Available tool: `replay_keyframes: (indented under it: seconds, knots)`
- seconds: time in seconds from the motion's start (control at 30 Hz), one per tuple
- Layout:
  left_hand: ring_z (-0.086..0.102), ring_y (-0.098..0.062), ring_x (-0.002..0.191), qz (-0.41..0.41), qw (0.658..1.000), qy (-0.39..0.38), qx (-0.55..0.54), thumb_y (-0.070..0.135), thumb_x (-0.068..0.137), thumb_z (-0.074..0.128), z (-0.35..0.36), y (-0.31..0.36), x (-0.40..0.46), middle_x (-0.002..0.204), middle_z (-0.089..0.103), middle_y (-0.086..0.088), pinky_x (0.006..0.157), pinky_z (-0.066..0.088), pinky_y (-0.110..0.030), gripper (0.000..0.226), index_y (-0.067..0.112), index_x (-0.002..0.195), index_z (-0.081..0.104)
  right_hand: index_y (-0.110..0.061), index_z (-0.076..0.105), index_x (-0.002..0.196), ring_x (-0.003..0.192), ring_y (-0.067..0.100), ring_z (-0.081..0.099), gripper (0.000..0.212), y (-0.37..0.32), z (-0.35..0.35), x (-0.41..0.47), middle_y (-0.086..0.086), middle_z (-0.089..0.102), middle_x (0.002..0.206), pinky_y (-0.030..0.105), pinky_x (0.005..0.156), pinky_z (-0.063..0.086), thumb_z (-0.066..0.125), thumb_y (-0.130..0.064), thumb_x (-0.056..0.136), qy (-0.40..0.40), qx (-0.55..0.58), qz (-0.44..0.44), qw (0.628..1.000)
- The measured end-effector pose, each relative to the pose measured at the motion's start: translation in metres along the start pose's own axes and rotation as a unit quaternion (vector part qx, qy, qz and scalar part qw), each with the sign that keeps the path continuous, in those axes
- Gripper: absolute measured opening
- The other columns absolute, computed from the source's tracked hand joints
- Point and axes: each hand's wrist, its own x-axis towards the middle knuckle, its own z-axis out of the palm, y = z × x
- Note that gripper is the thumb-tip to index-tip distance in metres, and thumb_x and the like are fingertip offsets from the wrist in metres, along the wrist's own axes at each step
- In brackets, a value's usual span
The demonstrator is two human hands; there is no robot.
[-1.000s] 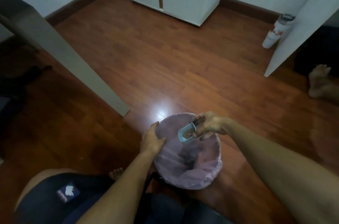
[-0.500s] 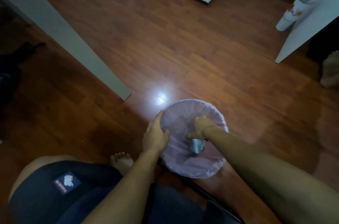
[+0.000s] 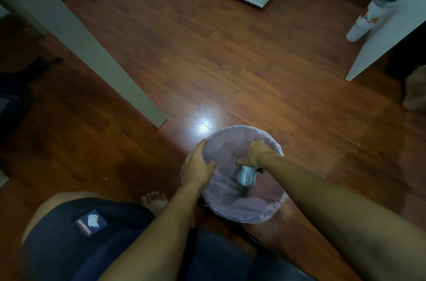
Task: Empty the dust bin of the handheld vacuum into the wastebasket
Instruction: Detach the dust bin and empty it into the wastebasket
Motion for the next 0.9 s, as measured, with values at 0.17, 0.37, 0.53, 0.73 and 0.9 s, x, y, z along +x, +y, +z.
replay_keyframes:
  seconds: [0.17, 0.37, 0.53, 0.73, 0.9]
  knots:
    - [0.052, -0.034, 0.125, 0.0, 1.0, 0.001, 0.009, 0.031, 0.087, 0.066, -0.025, 0.013, -0.003, 0.137, 0.053, -0.013, 0.099, 0.045, -0.039, 0.065, 0.03, 0.146, 0.041, 0.001, 0.064, 0.12, 0.106, 0.031, 0.067, 0.067, -0.017, -0.027, -0.018, 0.018, 0.068, 0.12, 0.036, 0.089, 0.052, 0.061, -0.056, 0.084, 0.007, 0.029, -0.011, 0.999]
    - [0.056, -0.03, 0.124, 0.001, 1.0, 0.019, 0.009, 0.035, 0.086, 0.064, -0.075, 0.034, -0.013, 0.137, 0.061, -0.008, 0.099, 0.045, -0.034, 0.057, 0.017, 0.138, 0.053, 0.002, 0.062, 0.08, 0.07, 0.034, 0.069, 0.06, -0.051, -0.071, -0.058, 0.021, 0.07, 0.087, 0.04, 0.073, 0.061, 0.059, -0.058, 0.084, 0.03, 0.027, -0.057, 0.998]
    - [0.057, -0.027, 0.122, 0.024, 0.996, 0.089, -0.002, 0.037, 0.088, 0.062, -0.138, 0.05, -0.044, 0.131, 0.064, -0.006, 0.101, 0.047, -0.035, 0.053, 0.015, 0.135, 0.057, 0.0, 0.062, 0.073, 0.059, 0.03, 0.068, 0.055, -0.092, -0.115, -0.121, 0.015, 0.066, 0.067, 0.038, 0.069, 0.063, 0.061, -0.054, 0.083, 0.084, 0.049, -0.087, 0.991]
    - [0.06, -0.026, 0.119, 0.039, 0.984, 0.172, -0.006, 0.042, 0.085, 0.063, -0.225, 0.059, -0.09, 0.125, 0.069, -0.004, 0.099, 0.048, -0.034, 0.05, 0.018, 0.129, 0.063, 0.001, 0.06, 0.074, 0.056, 0.029, 0.066, 0.054, -0.15, -0.155, -0.189, 0.015, 0.062, 0.069, 0.034, 0.06, 0.06, 0.062, -0.052, 0.083, 0.143, 0.058, -0.15, 0.977]
    - [0.062, -0.025, 0.116, 0.063, 0.96, 0.272, -0.018, 0.043, 0.084, 0.064, -0.308, 0.064, -0.144, 0.117, 0.072, -0.002, 0.099, 0.05, -0.036, 0.047, 0.018, 0.123, 0.067, -0.004, 0.056, 0.069, 0.066, 0.033, 0.072, 0.054, -0.209, -0.182, -0.263, 0.015, 0.063, 0.076, 0.039, 0.067, 0.063, 0.061, -0.056, 0.083, 0.188, 0.039, -0.224, 0.956]
